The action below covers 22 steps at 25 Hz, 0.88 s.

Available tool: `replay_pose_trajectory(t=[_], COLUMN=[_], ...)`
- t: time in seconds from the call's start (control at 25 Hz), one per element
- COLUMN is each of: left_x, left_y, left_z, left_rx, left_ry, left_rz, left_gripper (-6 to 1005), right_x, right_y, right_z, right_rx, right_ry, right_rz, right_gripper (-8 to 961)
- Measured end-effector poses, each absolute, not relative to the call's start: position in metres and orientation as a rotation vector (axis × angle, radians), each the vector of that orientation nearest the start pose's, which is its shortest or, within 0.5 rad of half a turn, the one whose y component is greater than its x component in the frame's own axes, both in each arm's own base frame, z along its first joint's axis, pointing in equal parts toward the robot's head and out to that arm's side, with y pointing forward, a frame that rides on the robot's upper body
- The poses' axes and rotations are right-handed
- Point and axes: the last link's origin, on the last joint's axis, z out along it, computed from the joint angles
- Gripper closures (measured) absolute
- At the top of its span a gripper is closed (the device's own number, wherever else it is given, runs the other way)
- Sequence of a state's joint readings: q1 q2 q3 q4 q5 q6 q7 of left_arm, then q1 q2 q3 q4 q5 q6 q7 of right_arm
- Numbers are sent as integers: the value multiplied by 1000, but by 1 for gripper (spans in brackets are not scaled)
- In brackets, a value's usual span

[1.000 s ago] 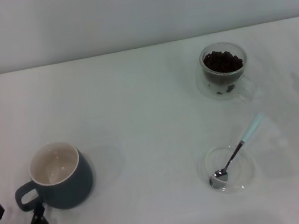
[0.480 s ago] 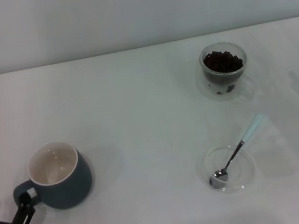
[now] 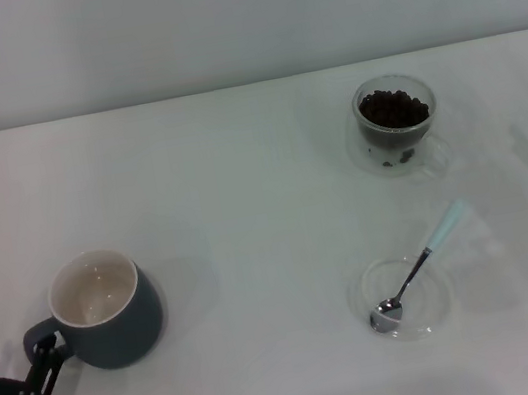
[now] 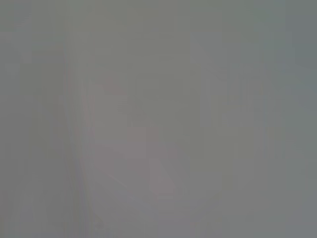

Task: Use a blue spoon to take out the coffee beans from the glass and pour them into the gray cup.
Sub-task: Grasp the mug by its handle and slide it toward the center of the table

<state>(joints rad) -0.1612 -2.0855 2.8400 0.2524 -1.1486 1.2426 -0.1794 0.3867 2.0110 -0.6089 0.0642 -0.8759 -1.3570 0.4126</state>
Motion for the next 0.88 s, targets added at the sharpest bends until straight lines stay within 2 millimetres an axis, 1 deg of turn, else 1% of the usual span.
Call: replay_pose_trajectory(t=[0.16, 0.24, 0.48, 0.68, 0.88], left_x=[-358, -357, -353, -349, -344], left_y=[218, 221, 229, 237, 245], left_z=[-67, -67, -66, -64, -65], left_rx=[-1734, -1737, -1746, -1752, -1763], left_ry=[-758, -752, -732, -710, -693], left_rz=[-668, -667, -678, -687, -698], left_gripper=[147, 348, 555, 761, 788], right_x=[371, 371, 370, 370, 370], right_y=[293, 293, 293, 293, 294], right_z=[26, 26, 26, 26, 28], right_rx=[-1546, -1546, -1547, -1546, -1543], right_ry=[638, 639, 638, 637, 631], right_rz=[791, 791, 792, 793, 794], right_gripper=[136, 136, 136, 136, 137])
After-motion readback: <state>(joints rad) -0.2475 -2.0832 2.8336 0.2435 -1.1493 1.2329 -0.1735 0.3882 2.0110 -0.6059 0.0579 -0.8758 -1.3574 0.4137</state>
